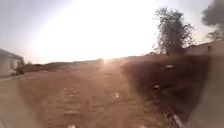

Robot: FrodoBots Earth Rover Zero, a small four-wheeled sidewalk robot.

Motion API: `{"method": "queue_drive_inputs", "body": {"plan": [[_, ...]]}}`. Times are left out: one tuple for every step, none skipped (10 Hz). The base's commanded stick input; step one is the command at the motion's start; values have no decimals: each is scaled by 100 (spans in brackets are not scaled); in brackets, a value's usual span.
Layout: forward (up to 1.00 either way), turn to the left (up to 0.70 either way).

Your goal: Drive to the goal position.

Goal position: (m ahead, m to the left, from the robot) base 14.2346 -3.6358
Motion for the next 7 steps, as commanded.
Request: {"method": "queue_drive_inputs", "body": {"plan": [[70, 23], [70, 29], [70, 13], [70, 0], [70, 0], [70, 0], [70, 0]]}}
